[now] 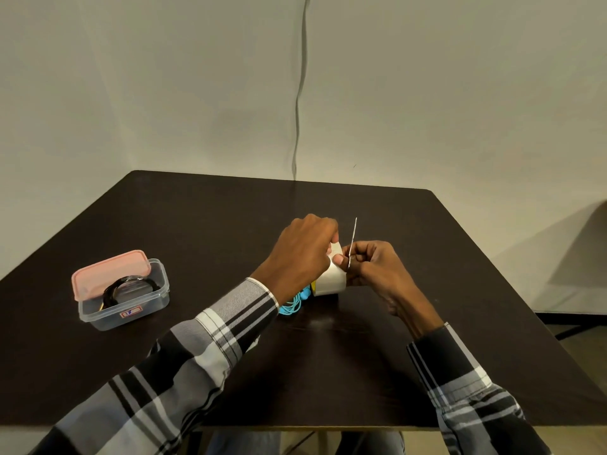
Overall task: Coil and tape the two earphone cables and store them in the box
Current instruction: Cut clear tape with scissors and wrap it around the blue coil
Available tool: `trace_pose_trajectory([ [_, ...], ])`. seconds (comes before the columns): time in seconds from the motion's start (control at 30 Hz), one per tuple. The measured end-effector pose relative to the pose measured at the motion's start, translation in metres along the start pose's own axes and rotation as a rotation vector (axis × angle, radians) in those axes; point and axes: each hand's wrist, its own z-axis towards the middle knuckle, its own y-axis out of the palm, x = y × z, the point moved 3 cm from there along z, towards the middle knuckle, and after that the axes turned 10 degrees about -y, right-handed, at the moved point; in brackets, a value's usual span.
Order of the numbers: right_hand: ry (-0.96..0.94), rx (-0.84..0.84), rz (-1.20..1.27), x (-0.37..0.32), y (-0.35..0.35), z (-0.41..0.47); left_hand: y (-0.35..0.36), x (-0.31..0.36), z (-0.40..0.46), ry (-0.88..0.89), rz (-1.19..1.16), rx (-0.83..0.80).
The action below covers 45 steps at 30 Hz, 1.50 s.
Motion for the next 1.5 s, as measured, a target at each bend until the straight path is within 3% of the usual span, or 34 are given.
trace_pose_trajectory([
  [0.53,-0.018,0.022,-0.021,-0.006,0.006,0.000,0.015,0.003,-0.013,0.151,0.314,0.071],
  [0.83,-0.024,0.080,-0.004,-0.011,0.001,0.001,0.006,-0.007,-0.009,-0.020,-0.081,-0.075],
  [1.07,-0.010,-0.036,0.061,0.002,0.006,-0.011,0.008,-0.026,0.005,-0.127,-0.260,-0.068],
  [1.23,-0.041,0.021,0.048,0.001,0.003,-0.011,0.006,-0.039,0.014,-0.218,-0.586,-0.124],
  [1.5,-0.120,0.049,-0.026,-0.004,0.001,-0.010,-0.002,-0.041,0.016,-0.112,-0.679,-0.155],
])
